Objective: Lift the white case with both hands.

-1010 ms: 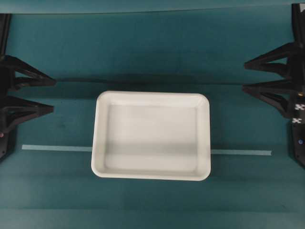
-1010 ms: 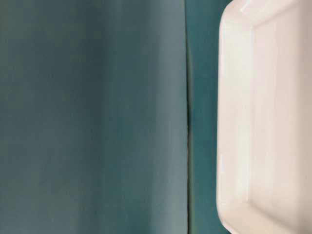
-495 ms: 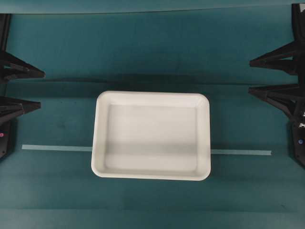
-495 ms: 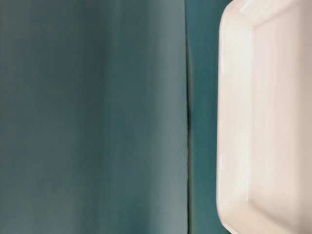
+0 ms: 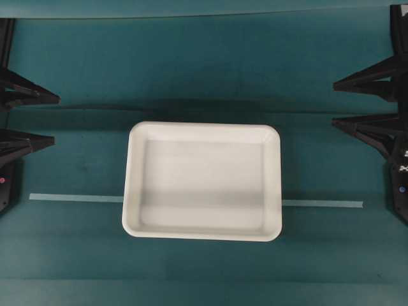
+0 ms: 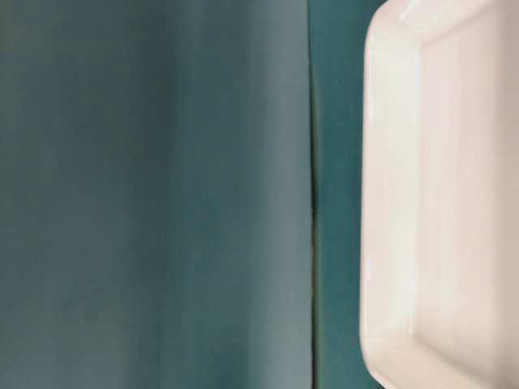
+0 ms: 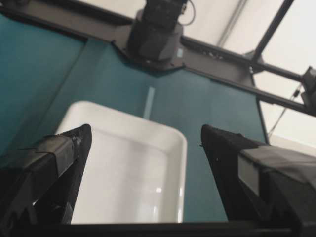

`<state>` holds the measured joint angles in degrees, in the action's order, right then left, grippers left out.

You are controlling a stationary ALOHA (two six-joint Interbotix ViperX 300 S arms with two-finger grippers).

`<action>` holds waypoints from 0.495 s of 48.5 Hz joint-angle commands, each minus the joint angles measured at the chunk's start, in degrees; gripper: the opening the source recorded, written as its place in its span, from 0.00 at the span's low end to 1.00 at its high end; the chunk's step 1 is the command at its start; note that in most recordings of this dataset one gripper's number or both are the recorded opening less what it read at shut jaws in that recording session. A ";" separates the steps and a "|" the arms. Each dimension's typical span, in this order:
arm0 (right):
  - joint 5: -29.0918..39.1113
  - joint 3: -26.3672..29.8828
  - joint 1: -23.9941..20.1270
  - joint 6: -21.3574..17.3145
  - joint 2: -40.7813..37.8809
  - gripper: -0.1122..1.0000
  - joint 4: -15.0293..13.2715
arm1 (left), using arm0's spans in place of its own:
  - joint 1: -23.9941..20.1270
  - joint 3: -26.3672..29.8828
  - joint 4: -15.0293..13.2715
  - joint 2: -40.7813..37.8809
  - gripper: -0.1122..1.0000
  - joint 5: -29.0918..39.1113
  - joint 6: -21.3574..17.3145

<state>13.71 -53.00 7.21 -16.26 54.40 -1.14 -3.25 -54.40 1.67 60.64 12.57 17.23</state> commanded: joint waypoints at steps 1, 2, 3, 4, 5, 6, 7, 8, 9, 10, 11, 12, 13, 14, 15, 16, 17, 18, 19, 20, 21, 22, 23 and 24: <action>-0.62 0.53 -0.09 0.00 -1.32 0.88 -0.18 | 0.00 1.32 0.18 -0.88 0.95 -0.26 -0.18; -0.62 0.53 -0.09 0.00 -1.32 0.88 -0.18 | 0.00 1.32 0.18 -0.88 0.95 -0.26 -0.18; -0.62 0.53 0.00 0.00 -1.23 0.88 -0.26 | 0.00 1.32 0.18 -0.88 0.95 -0.26 -0.18; -0.62 0.53 0.00 0.00 -1.32 0.88 -0.18 | 0.00 1.23 0.18 -0.88 0.95 -0.26 -0.18; -0.62 0.53 0.00 0.00 -1.23 0.88 -0.18 | 0.00 1.23 0.18 -0.88 0.95 -0.26 -0.18; -0.62 0.53 0.00 0.00 -1.23 0.88 -0.18 | 0.00 1.23 0.18 -0.88 0.95 -0.26 -0.18; -0.62 0.53 0.00 0.00 -1.23 0.88 -0.18 | -0.09 1.14 0.18 -0.88 0.95 -0.26 -0.18; -0.62 0.44 -0.09 0.00 -1.23 0.88 -0.18 | 0.00 1.14 0.18 -0.88 0.95 -0.26 -0.18; -0.62 0.53 0.00 0.00 -1.23 0.88 -0.18 | 0.00 1.14 0.18 -0.88 0.95 -0.26 -0.18; -0.62 0.53 -0.09 0.00 -1.23 0.88 -0.18 | 0.00 1.14 0.18 -0.88 0.95 -0.26 -0.18; -0.62 0.53 0.00 0.00 -1.23 0.88 -0.18 | 0.00 1.05 0.18 -0.88 0.95 -0.26 -0.18; -0.62 0.53 -0.09 0.00 -1.23 0.88 -0.18 | 0.00 1.05 0.18 -0.88 0.95 -0.26 -0.18; -0.62 0.44 0.00 0.00 -1.23 0.88 -0.18 | -0.09 1.05 0.18 -0.88 0.95 -0.26 -0.18; -0.62 0.44 -0.09 0.00 -1.23 0.88 -0.18 | -0.09 1.05 0.18 -0.88 0.95 -0.26 -0.18; -0.62 0.44 -0.09 0.00 -1.23 0.88 -0.18 | 0.00 0.88 0.18 -0.88 0.95 -0.26 -0.18; -0.62 0.44 0.00 0.00 -1.23 0.88 -0.18 | 0.00 0.88 0.18 -0.88 0.95 -0.26 -0.18; -0.62 0.44 -0.09 0.00 -1.23 0.88 -0.18 | 0.00 1.05 0.18 -0.88 0.95 -0.26 -0.18; -0.62 0.44 -0.09 0.00 -1.23 0.88 -0.26 | 0.00 1.05 0.18 -0.88 0.95 -0.26 -0.18; -0.62 0.44 0.00 0.00 -1.14 0.88 -0.18 | 0.00 0.88 0.18 -0.88 0.95 -0.26 -0.18; -0.62 0.44 -0.09 0.00 -1.23 0.88 -0.18 | 0.00 1.05 0.18 -0.88 0.95 -0.26 -0.18; -0.62 0.44 -0.09 0.00 -1.14 0.88 -0.18 | 0.00 0.88 0.18 -0.88 0.95 -0.26 -0.18; -0.62 0.44 0.00 0.00 -1.14 0.88 -0.18 | 0.00 0.88 0.18 -0.88 0.95 -0.26 -0.18; -0.62 0.44 0.00 0.00 -1.14 0.88 -0.18 | 0.00 1.05 0.18 -0.88 0.95 -0.26 -0.18; -0.62 0.44 -0.09 0.00 -1.05 0.88 -0.18 | 0.00 1.05 0.18 -0.88 0.95 -0.26 -0.18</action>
<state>13.62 -53.09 7.21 -16.17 54.40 -1.14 -3.25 -54.40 1.67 60.64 12.57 17.14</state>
